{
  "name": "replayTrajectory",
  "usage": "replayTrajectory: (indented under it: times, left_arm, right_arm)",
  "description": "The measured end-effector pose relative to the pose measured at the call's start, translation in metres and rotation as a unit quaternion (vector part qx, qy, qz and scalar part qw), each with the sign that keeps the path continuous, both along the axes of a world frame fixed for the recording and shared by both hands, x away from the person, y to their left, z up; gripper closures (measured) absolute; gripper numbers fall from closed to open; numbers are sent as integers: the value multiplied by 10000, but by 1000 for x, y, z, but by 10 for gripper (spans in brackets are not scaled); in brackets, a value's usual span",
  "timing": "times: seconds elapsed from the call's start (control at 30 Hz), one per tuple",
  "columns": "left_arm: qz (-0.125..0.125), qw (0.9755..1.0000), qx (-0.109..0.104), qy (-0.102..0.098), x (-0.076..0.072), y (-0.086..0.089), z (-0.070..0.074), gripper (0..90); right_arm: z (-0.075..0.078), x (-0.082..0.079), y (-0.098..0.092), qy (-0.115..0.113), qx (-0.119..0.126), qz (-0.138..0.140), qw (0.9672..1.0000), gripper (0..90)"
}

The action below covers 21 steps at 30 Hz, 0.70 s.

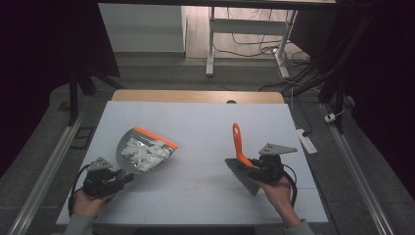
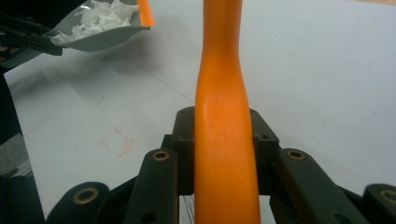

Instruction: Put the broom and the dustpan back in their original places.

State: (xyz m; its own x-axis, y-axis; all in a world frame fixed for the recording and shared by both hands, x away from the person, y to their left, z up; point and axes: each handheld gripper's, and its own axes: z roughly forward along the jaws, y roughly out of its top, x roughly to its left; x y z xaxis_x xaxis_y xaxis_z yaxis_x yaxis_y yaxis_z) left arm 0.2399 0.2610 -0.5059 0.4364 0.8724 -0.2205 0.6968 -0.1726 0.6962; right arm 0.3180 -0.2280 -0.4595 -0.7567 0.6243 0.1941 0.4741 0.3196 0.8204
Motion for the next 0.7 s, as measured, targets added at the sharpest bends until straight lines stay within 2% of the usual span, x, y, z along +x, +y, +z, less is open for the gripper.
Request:
replayTrajectory:
  times: [0.23,0.4,0.57,0.7]
  left_arm:
    - [409,9990,128,121,7,-5,-3,614]
    - [673,9974,163,183,13,-11,-6,614]
    - [968,9946,197,307,19,-18,-11,614]
    - [1189,9921,120,372,24,-23,-15,614]
  right_arm:
    - [-1,0,-6,161,23,-21,9999,703]
    - [-4,2,-9,210,-80,43,9997,703]
    - [-4,1,-12,348,-21,109,9993,703]
    - [-3,0,-17,392,8,126,9992,702]
